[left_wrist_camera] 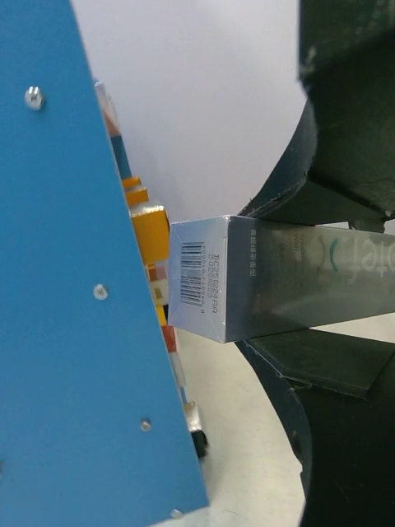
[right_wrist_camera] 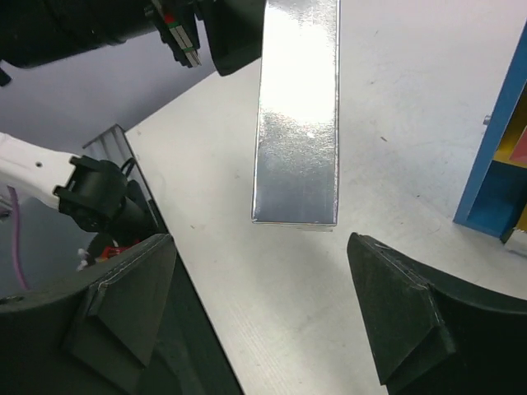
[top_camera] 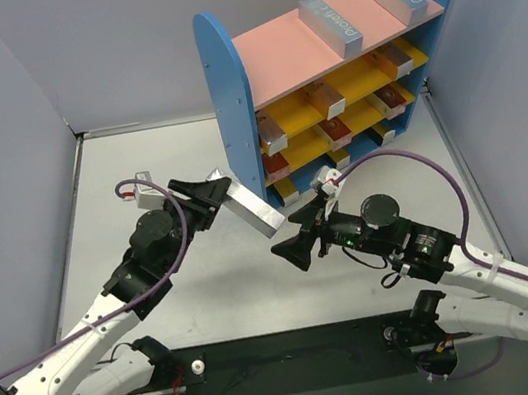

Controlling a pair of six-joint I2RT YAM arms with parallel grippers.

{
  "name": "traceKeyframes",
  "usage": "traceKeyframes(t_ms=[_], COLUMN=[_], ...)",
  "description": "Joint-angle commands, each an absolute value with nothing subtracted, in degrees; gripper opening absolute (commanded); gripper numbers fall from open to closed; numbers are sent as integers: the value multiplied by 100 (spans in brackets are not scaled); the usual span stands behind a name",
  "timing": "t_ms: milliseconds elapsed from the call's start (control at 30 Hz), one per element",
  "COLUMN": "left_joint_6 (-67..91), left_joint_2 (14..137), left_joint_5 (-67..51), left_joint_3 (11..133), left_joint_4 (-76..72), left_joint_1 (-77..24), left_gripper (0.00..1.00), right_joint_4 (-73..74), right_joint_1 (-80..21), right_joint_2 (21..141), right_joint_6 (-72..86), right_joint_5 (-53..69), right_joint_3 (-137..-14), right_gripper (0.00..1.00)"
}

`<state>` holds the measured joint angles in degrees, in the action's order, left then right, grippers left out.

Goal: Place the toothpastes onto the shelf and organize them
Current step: Pick up the toothpaste from the center of the board.

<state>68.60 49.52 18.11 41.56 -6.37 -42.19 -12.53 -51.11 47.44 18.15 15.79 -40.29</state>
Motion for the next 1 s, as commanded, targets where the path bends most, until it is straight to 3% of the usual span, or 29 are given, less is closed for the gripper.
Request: traceKeyframes(t_ms=[0, 433, 600, 800, 967], left_joint_6=[7698, 8200, 8393, 8508, 8552], left_joint_2=[5150, 5194, 5080, 5054, 4984], left_joint_5=[2074, 1986, 2065, 2118, 2171], left_joint_3=[4886, 4816, 4667, 4614, 4404], left_joint_4=[824, 606, 457, 360, 80], left_joint_1=[-4280, -4482, -4482, -4483, -4500], left_gripper=[33, 32, 31, 31, 32], right_joint_4=[-1291, -2364, -2549, -2672, -2637], right_joint_1=[-5554, -5862, -5862, -5862, -5862], right_joint_2=[4798, 5256, 5396, 5449, 5336], right_joint_6=[625, 1115, 1450, 1679, 1784], right_joint_5=[291, -466, -290, -114, -114], right_joint_3=[-4201, -3894, -3788, -3762, -3814], right_gripper=[89, 87, 81, 63, 35])
